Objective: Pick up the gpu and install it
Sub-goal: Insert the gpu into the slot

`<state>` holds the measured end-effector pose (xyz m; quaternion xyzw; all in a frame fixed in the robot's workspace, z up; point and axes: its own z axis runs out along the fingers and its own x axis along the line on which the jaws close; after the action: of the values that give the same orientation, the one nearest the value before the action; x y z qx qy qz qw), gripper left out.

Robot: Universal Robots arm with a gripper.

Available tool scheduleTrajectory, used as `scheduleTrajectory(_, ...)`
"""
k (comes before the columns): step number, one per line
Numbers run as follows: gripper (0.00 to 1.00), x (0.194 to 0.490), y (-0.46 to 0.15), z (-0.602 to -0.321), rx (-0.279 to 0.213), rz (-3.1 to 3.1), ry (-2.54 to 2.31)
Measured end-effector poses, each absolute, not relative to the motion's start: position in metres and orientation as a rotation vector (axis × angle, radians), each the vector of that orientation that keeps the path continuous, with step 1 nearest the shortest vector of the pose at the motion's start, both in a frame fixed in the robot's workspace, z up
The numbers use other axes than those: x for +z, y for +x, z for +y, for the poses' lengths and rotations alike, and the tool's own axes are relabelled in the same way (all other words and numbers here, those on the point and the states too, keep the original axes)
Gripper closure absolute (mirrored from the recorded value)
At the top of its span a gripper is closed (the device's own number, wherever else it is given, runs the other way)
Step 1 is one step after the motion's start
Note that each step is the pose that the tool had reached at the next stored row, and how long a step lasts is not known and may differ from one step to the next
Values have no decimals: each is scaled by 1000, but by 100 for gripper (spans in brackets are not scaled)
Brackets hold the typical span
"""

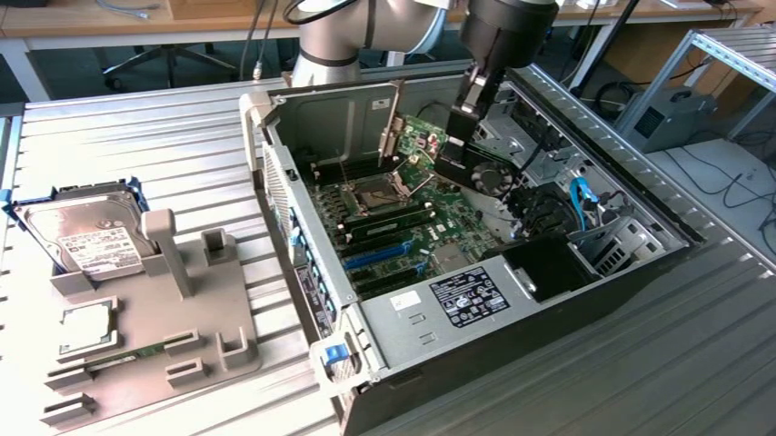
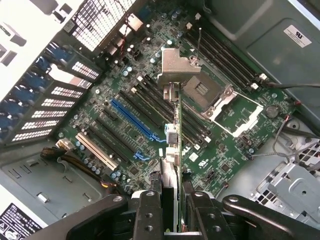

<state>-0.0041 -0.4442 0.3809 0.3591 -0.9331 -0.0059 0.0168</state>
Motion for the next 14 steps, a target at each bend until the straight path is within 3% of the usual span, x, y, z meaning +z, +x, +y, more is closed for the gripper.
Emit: scheduleTrajectory(14,74,380,-3,-444,-16,-2855,1228)
